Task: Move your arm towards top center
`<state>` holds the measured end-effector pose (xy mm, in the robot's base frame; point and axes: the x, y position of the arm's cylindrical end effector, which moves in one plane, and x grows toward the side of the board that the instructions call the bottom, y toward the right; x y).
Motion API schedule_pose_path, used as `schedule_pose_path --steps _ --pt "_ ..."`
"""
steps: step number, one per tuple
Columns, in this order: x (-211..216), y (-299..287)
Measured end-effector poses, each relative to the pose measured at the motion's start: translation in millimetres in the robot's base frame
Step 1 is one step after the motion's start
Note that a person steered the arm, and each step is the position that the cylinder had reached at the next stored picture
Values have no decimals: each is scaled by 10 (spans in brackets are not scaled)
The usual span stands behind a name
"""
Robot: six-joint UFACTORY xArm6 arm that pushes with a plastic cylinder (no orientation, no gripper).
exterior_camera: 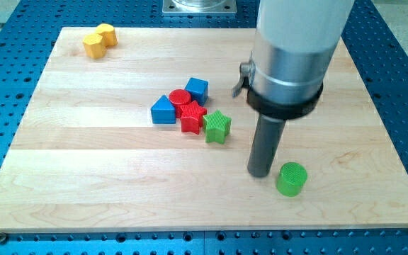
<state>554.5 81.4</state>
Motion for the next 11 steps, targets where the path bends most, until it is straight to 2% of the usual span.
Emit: schedule_pose_path --steps 1,3,4,5,7,9,11 --pt "85 75" --pt "85 1007" --pt "84 1010" --pt "-179 892" --pt "-1355 920" --pt "-2340 747" --pt "-2844 171"
